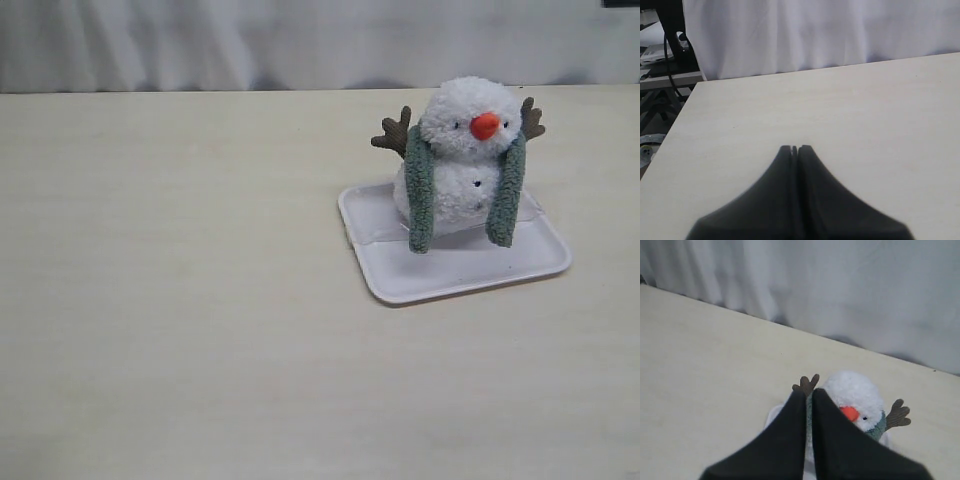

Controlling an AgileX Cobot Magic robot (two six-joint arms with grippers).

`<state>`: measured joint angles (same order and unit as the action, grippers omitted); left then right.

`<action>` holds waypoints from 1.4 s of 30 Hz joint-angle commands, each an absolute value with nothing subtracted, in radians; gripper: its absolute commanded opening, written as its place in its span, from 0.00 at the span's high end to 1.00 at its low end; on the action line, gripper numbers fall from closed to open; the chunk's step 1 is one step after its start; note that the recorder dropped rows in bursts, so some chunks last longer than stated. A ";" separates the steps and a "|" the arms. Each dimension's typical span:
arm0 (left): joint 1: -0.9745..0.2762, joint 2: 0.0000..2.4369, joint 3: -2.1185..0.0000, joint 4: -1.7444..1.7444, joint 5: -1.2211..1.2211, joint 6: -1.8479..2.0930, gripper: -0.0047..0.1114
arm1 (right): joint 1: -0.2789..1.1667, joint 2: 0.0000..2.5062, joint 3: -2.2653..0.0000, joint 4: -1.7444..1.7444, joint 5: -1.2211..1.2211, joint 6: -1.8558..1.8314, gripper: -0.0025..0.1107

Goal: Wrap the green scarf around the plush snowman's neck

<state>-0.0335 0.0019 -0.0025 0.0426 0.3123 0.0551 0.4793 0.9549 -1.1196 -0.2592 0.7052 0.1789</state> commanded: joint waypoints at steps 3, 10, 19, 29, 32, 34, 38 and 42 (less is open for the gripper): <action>-0.029 0.000 0.000 0.042 0.304 0.051 0.96 | 0.479 0.688 -0.994 -0.249 0.628 0.157 0.94; -0.029 0.000 0.000 0.042 0.304 0.051 0.96 | 0.479 0.419 -0.917 -0.249 0.606 0.157 0.94; -0.029 0.000 0.000 0.042 0.304 0.051 0.96 | 0.479 0.146 -0.912 -0.248 0.637 0.159 0.94; -0.029 0.000 0.000 0.042 0.304 0.051 0.96 | 0.491 0.000 -0.920 -0.248 0.633 0.161 0.94; -0.029 0.000 0.000 0.042 0.304 0.051 0.96 | 0.491 0.000 -0.930 -0.248 0.626 0.161 0.94; -0.029 0.000 0.000 0.042 0.306 0.051 0.96 | 0.491 0.000 -0.930 -0.248 0.626 0.161 0.94; -0.029 0.000 0.000 0.042 0.306 0.051 0.96 | 0.491 0.000 -0.930 -0.248 0.626 0.161 0.94; -0.029 0.000 0.000 0.042 0.308 0.051 0.96 | 0.491 0.000 -0.930 -0.248 0.626 0.161 0.94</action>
